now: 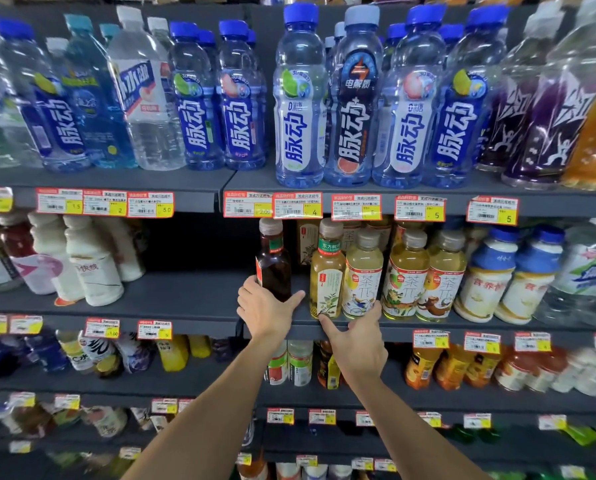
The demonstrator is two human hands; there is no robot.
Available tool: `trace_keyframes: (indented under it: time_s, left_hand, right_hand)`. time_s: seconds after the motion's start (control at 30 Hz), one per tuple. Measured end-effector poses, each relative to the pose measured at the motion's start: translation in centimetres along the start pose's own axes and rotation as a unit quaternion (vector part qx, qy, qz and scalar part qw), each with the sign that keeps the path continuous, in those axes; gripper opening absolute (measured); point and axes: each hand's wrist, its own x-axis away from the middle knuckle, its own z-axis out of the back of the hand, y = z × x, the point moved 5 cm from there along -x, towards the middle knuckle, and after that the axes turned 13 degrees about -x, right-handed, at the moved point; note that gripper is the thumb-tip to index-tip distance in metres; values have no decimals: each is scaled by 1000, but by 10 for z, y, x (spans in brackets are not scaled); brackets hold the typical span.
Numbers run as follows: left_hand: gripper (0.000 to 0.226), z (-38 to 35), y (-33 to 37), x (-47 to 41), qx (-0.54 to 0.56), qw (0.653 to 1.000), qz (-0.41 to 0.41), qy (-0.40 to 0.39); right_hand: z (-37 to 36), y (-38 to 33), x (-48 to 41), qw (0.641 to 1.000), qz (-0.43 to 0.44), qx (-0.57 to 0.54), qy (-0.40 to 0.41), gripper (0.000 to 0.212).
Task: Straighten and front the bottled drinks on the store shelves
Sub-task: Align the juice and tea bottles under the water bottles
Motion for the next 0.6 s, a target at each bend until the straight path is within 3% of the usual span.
trace_keyframes:
  time_s: [0.1, 0.2, 0.33, 0.5, 0.6]
  left_hand:
    - [79, -3, -9, -2, 79, 997, -2, -4]
    - [72, -1, -20, -5, 140, 987, -31, -73]
    - [63, 2, -22, -20, 84, 981, -106, -142]
    - [84, 4, -22, -18, 113, 973, -99, -176]
    - [84, 1, -23, -11, 129, 971, -109, -170]
  right_hand:
    - [1, 1, 0, 1000, -1, -7, 2, 120]
    - [2, 1, 1, 1000, 1, -16, 1, 119]
    - [4, 1, 2, 1000, 9, -24, -1, 117]
    - [8, 1, 0, 1000, 14, -26, -1, 116]
    - [13, 3, -3, 999, 28, -36, 12, 105]
